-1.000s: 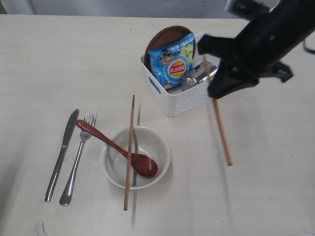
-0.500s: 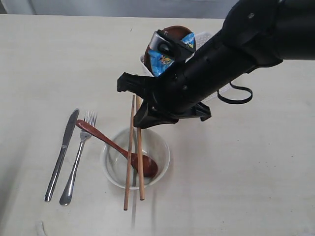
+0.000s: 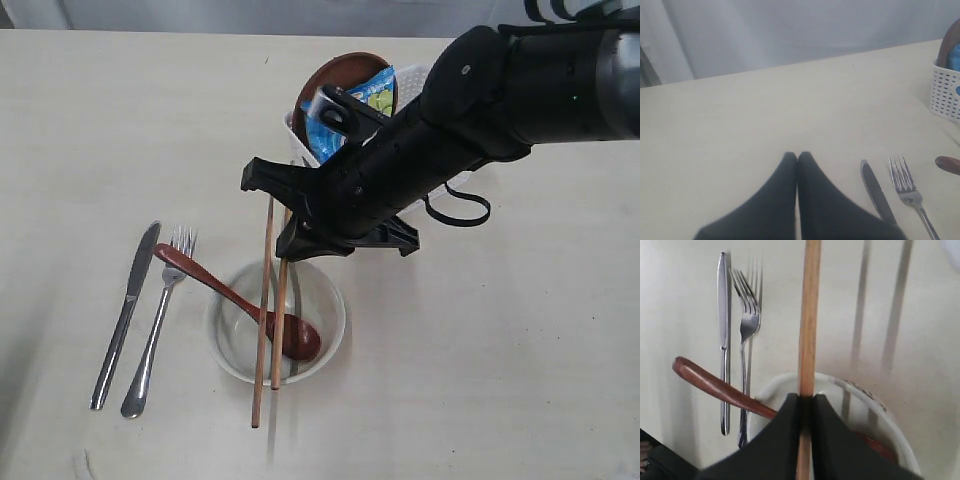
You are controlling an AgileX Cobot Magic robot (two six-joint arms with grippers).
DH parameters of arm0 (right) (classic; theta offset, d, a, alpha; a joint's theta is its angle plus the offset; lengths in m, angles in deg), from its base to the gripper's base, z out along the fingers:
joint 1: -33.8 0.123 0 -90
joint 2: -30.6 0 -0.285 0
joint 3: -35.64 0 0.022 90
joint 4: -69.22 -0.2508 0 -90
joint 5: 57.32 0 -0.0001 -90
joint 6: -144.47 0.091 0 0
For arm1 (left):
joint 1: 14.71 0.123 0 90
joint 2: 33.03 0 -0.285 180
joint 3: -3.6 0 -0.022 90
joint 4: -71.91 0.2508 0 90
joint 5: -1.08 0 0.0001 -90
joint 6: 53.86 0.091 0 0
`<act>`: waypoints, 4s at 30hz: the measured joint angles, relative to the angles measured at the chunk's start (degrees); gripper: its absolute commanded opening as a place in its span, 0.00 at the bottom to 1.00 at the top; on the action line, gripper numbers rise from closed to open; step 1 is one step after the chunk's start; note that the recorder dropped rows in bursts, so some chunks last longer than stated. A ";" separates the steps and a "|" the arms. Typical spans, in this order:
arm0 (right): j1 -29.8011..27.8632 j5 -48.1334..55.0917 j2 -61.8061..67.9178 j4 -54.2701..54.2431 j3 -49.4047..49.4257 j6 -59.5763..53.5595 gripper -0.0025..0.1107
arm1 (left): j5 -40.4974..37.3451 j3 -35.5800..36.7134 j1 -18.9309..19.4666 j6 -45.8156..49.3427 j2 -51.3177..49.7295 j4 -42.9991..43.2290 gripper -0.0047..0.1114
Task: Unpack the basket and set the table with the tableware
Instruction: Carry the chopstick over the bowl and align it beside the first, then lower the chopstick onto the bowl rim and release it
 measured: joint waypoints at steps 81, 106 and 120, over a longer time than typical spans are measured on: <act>4.69 4.46 4.01 -0.39 -2.23 -8.64 0.43 | 0.00 0.00 0.00 0.00 0.00 0.00 0.04; 4.43 4.68 3.31 -2.79 -2.23 -9.65 0.43 | 0.00 0.00 0.00 0.00 0.00 0.00 0.04; -5.00 10.01 -7.05 5.35 -12.56 -9.55 0.43 | 0.00 0.00 0.00 0.00 0.00 0.00 0.04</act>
